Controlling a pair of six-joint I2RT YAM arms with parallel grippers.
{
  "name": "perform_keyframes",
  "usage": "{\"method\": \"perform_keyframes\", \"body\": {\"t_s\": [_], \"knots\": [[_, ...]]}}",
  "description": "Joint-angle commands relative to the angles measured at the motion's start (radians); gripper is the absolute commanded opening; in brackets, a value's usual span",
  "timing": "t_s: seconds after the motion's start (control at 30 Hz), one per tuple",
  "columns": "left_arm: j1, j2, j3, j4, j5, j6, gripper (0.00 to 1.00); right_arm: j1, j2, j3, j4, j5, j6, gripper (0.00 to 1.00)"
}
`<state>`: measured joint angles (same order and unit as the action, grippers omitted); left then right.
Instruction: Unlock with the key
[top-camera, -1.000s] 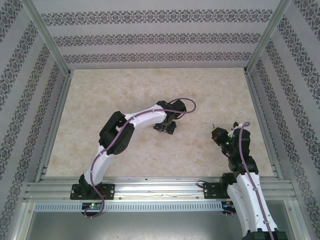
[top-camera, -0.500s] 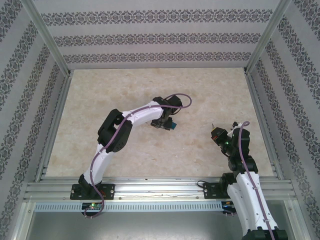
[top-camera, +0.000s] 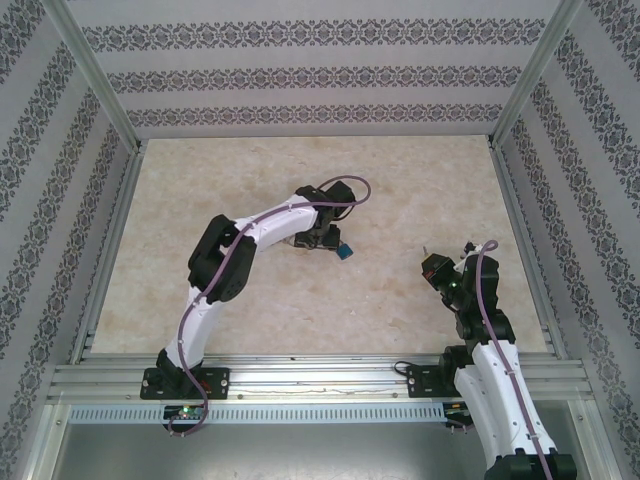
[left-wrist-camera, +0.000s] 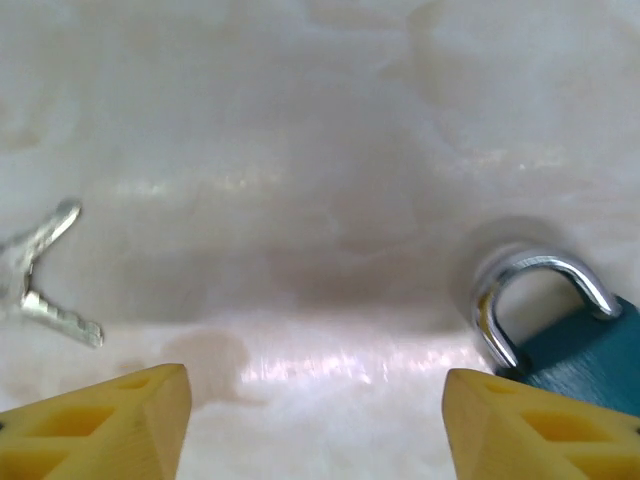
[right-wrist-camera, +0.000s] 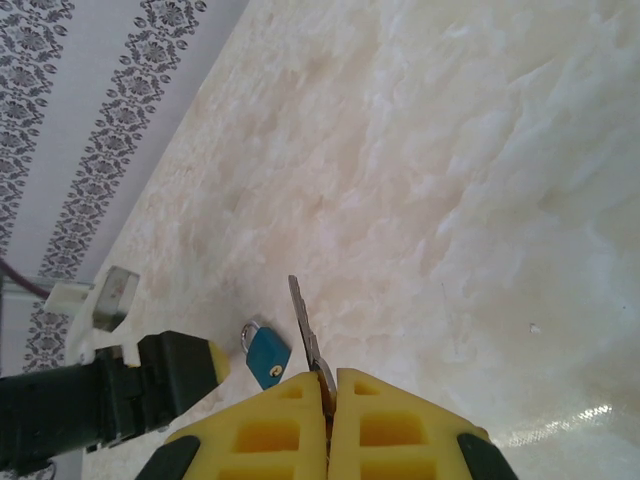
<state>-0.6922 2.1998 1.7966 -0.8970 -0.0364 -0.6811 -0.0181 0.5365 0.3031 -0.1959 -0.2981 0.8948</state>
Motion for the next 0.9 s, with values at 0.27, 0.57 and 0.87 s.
{"method": "perform_keyframes", "body": {"t_s": [0.27, 0.57, 0.87], "knots": [[-0.003, 0.043, 0.137, -0.078, 0.226, -0.469, 0.68, -0.009, -0.060, -0.031, 0.013, -0.022, 0.018, 0.00], [-0.012, 0.197, 0.366, -0.261, 0.195, -0.537, 0.69, -0.009, -0.090, -0.050, -0.006, -0.015, 0.021, 0.00], [-0.027, 0.368, 0.594, -0.414, 0.202, -0.541, 0.67, -0.013, -0.075, -0.044, -0.008, -0.013, 0.013, 0.00]]}}
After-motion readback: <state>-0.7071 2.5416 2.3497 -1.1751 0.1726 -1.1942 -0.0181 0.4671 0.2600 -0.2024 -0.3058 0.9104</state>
